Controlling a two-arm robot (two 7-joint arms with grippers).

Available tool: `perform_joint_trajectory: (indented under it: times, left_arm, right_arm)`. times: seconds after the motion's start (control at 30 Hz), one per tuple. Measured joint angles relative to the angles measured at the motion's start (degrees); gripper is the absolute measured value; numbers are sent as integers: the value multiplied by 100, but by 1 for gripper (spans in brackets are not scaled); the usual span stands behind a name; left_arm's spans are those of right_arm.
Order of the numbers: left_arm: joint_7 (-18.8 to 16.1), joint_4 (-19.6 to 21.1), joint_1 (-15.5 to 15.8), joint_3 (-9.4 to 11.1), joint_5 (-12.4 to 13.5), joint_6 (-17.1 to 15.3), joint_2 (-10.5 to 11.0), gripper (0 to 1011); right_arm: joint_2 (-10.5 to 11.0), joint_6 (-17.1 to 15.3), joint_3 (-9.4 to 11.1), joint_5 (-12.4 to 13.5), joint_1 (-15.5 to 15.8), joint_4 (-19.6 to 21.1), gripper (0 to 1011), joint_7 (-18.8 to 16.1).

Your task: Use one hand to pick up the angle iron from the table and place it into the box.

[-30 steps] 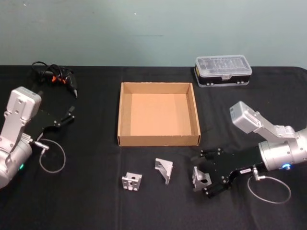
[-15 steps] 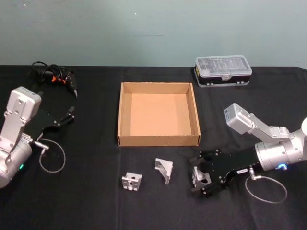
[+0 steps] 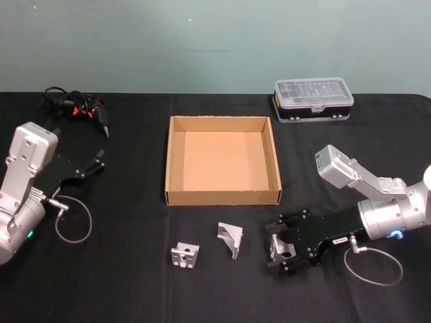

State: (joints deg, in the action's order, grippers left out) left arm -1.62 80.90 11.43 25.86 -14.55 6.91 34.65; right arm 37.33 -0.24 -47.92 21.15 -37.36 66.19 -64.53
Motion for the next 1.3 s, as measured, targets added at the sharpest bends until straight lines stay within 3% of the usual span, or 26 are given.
perform_joint_trajectory:
  times: [0.1, 0.17, 0.23, 0.3, 0.53, 0.93, 1.3]
  left_arm:
    - [0, 0, 0, 0, 0, 0, 0, 1011]
    - [0, 0, 0, 0, 0, 0, 0, 1012]
    - [0, 0, 0, 0, 0, 0, 0, 1011]
    - [0, 0, 0, 0, 0, 0, 0, 1011]
    - [0, 0, 0, 0, 0, 0, 0, 1011]
    - [0, 0, 0, 0, 0, 0, 0, 1012]
    - [0, 0, 0, 0, 0, 0, 0, 1011]
  right_arm:
    - [1, 2, 2, 1, 1, 3, 839, 0]
    - [2, 2, 4, 2, 2, 4, 748, -1]
    - [3, 4, 4, 3, 3, 5, 734, -2]
    - [3, 5, 6, 4, 5, 7, 629, -3]
    - [5, 8, 8, 8, 8, 11, 456, -8]
    - [5, 11, 8, 13, 10, 12, 456, -14]
    - [47, 54, 56, 381, -55, 184, 456, -248]
